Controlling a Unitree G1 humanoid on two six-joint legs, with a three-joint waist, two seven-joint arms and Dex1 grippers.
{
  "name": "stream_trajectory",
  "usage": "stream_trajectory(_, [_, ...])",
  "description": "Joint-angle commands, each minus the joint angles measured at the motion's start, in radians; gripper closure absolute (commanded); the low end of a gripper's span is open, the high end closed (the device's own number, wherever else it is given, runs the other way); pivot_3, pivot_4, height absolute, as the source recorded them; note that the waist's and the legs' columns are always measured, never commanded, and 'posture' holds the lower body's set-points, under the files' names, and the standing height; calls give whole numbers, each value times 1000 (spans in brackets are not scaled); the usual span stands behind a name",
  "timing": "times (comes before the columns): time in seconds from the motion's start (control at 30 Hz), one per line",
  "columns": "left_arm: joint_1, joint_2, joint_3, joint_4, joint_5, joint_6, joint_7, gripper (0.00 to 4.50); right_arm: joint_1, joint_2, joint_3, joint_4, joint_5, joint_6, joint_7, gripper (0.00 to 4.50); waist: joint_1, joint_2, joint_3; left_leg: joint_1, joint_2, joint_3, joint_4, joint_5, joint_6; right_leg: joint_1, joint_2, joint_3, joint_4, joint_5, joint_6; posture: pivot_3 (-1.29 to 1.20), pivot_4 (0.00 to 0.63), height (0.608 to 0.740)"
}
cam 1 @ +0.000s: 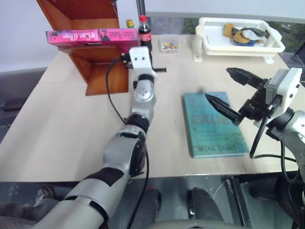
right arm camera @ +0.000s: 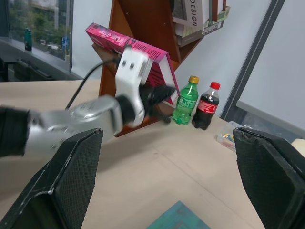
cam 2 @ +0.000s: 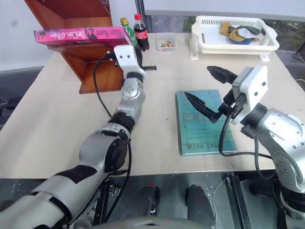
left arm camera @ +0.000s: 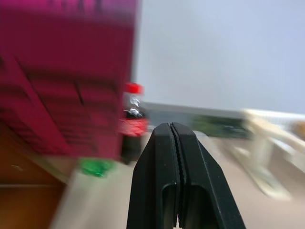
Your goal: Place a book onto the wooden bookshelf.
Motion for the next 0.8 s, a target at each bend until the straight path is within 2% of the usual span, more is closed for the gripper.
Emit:
stream_trajectory(0.03, [98,19,-17,-203,-77,35,-207,4454,23,0,-11,-28,-9,-7,-8,0,-1,0,0,0,0,0,0,0,0,0,0,0,0,0,0,0,150,740])
stream_trajectory(0.13, [231,72,-14,-394,-165,155,-369,4454,49,-4,-1,-19,-36,8,-24,0,-6,0,0,0,1,0,0,0,1,0,0,0,0,0,0,0,150,740])
stream_trajectory(0.17, [279,103,-10,-459,-185,203,-405,4066,58,-4,5,-12,-52,7,-27,0,-7,0,0,1,2,1,0,-1,2,0,1,1,1,0,0,0,150,740])
stream_trajectory(0.2, [336,146,-9,-534,-213,259,-458,3911,64,3,6,3,-67,13,-47,0,-10,1,0,1,3,1,0,-1,2,0,1,1,1,0,0,0,150,740])
stream_trajectory(0.27, [426,209,-7,-672,-254,362,-514,3176,80,8,4,21,-75,7,-41,0,-17,1,-1,2,4,2,0,-1,3,0,2,2,1,0,0,0,150,740])
stream_trajectory(0.33, [501,267,-2,-789,-275,449,-529,2106,105,3,-4,37,-86,-16,-15,0,-13,1,-1,3,4,1,0,-2,3,0,2,2,2,0,0,0,150,740])
stream_trajectory(0.47, [669,407,58,-1000,-416,660,-646,29,177,-22,-49,60,-96,-56,57,0,0,1,-1,2,3,0,1,-2,4,1,1,1,1,0,0,0,150,740])
stream_trajectory(0.67, [942,614,227,-1188,-562,805,-800,29,362,-87,-217,26,-44,-68,189,0,-1,2,0,3,4,0,0,-3,4,2,1,1,0,0,-1,0,150,740])
stream_trajectory(0.8, [1077,685,302,-1251,-612,873,-860,29,453,-114,-316,50,-34,-83,267,0,1,2,0,4,5,0,0,-3,4,3,1,1,0,0,-1,0,150,740])
